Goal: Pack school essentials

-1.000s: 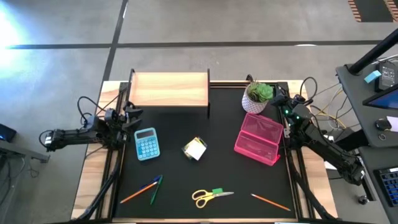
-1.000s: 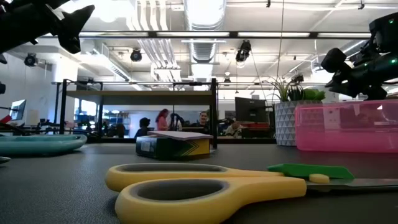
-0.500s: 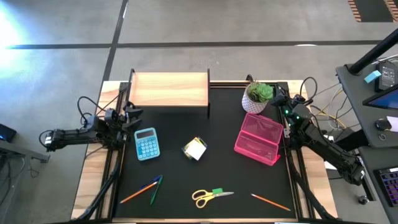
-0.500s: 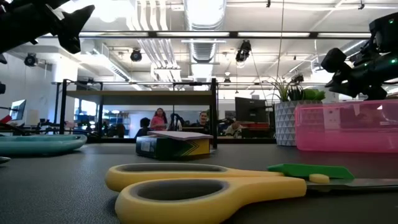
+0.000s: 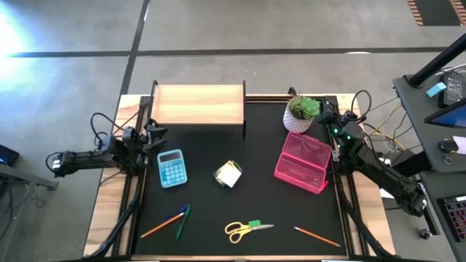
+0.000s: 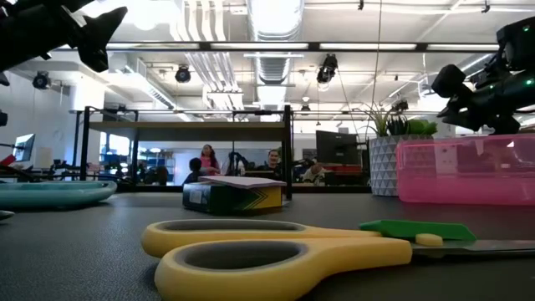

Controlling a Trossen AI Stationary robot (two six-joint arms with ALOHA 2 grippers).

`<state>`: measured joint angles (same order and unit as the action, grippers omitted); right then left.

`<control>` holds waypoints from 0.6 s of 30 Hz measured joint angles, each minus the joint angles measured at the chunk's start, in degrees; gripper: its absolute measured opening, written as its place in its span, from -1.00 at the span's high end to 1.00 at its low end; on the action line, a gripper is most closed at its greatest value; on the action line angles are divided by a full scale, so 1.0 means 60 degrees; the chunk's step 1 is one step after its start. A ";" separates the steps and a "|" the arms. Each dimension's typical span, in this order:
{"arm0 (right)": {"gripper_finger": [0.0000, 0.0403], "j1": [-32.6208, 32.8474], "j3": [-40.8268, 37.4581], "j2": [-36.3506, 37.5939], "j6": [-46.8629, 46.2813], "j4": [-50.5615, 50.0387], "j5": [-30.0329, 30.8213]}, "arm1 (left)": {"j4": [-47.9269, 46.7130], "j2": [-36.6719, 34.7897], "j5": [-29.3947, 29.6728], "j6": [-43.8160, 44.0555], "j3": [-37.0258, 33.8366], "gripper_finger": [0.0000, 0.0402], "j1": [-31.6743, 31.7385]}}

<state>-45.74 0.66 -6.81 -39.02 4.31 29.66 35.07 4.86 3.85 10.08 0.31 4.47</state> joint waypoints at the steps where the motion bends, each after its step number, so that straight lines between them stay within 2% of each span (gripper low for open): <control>1: 0.69 0.0002 -0.0002 0.0116 0.0000 -0.0008 -0.0009 | 0.0000 0.0000 0.0001 0.0000 0.0001 -0.02 0.0004; 8: 0.69 -0.0004 0.0001 0.0233 0.0127 -0.0028 0.0107 | 0.0000 0.0001 0.0000 0.0000 0.0001 -0.02 0.0003; 12: 0.69 -0.0009 0.0001 0.0236 0.1391 0.0058 0.1116 | 0.0000 0.0001 0.0000 0.0000 0.0001 -0.02 0.0001; 18: 0.69 -0.0004 -0.0002 0.0236 0.2180 0.0052 0.1087 | 0.0000 0.0001 -0.0002 0.0000 0.0001 -0.02 0.0002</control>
<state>-45.76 0.64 -5.39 -25.94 4.62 36.18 35.07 4.86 3.84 10.08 0.32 4.48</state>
